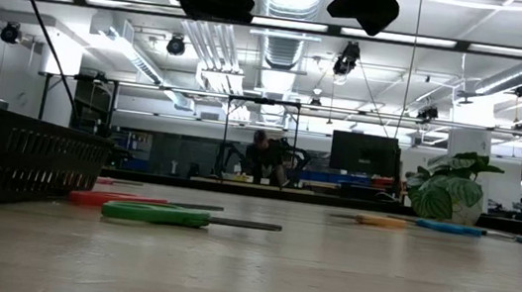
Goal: Pick & Place Paint Supplies
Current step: Put the gold paint brush into the transparent bin
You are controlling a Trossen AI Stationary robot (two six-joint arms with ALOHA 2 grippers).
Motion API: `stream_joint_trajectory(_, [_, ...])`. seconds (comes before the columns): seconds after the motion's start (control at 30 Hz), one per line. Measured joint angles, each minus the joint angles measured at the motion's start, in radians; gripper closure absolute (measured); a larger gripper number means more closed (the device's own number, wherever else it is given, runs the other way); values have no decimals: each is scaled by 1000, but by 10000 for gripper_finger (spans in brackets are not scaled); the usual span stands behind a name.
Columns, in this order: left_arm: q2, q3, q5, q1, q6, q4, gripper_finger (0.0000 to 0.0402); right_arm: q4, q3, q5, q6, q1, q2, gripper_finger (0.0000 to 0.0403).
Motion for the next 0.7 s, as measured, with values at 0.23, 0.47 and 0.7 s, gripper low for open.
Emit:
stream_joint_trajectory(0.23, [0,0,1,0,1,-7,133,0,0,0,0,0,0,164])
stream_joint_trajectory(0.47, [0,0,1,0,3,-8,131,0,0,0,0,0,0,164])
stream_joint_trajectory(0.7, [0,0,1,0,3,-9,131,0,0,0,0,0,0,164])
